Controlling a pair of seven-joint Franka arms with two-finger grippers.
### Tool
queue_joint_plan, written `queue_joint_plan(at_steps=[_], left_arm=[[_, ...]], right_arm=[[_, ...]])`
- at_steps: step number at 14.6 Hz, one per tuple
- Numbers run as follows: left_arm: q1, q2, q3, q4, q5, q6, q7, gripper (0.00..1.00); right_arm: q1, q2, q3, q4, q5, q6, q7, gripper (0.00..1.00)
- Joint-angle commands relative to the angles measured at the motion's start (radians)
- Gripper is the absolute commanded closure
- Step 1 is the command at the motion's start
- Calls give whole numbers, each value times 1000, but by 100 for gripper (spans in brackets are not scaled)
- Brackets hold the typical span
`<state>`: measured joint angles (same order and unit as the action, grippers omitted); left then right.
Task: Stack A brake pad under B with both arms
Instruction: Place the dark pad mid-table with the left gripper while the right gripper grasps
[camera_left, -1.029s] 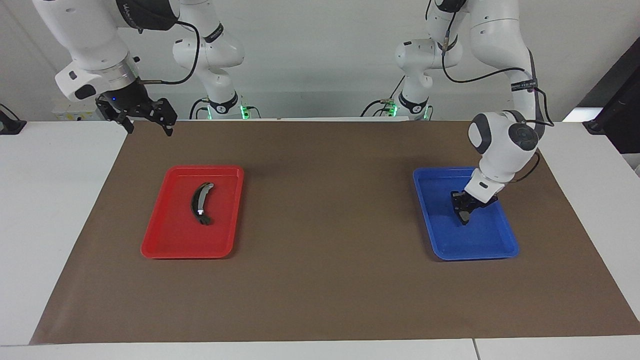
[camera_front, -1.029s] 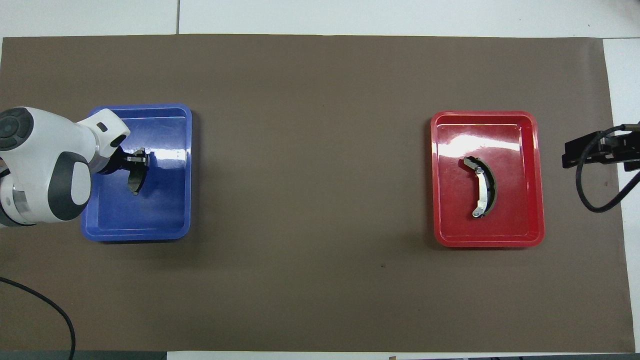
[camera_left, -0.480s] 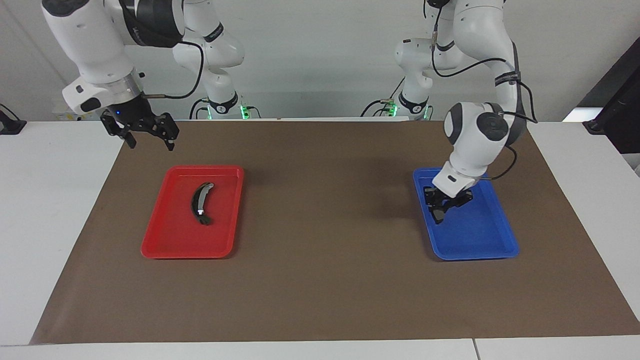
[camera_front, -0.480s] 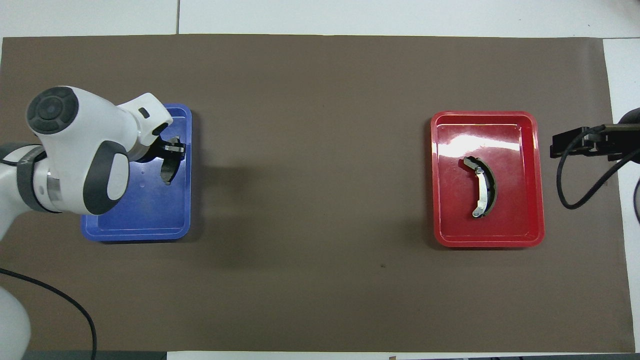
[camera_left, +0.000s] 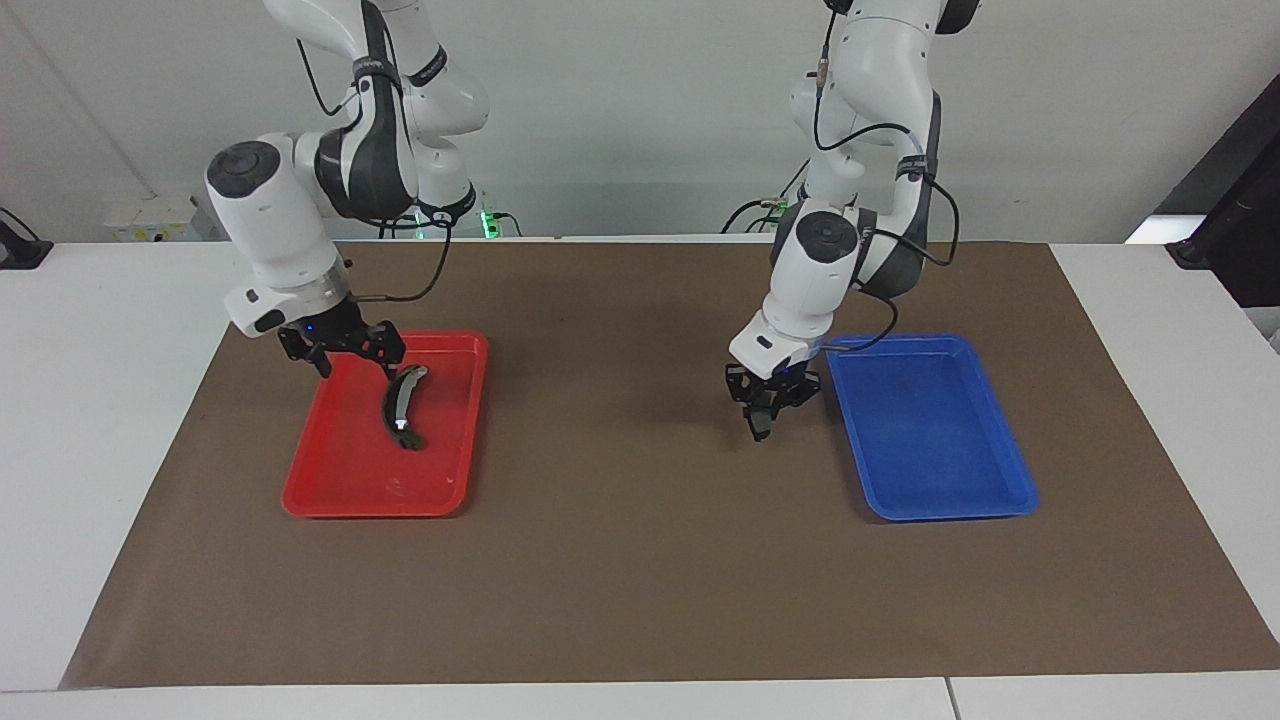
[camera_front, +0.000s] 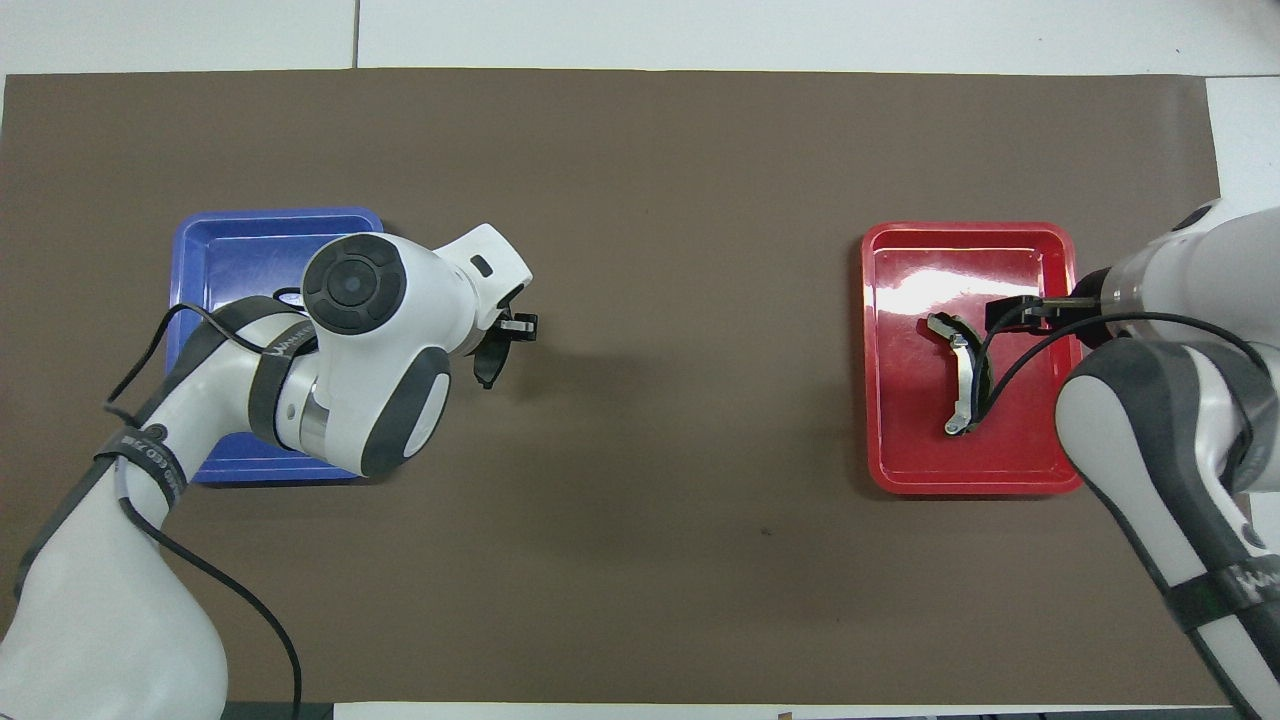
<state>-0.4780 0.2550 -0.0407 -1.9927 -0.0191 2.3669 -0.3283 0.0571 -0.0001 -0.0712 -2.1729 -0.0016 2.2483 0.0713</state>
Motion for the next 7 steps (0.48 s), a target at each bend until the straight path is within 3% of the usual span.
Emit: queue_joint_plan(at_steps=[1, 7], left_arm=[[-69, 62, 13, 41, 2, 57, -99, 98], [-168, 145, 13, 89, -21, 121, -291, 98]], right_arm=[[-6, 9, 1, -110, 22, 125, -25, 1], [-2, 66, 4, -165, 26, 258, -38, 1]])
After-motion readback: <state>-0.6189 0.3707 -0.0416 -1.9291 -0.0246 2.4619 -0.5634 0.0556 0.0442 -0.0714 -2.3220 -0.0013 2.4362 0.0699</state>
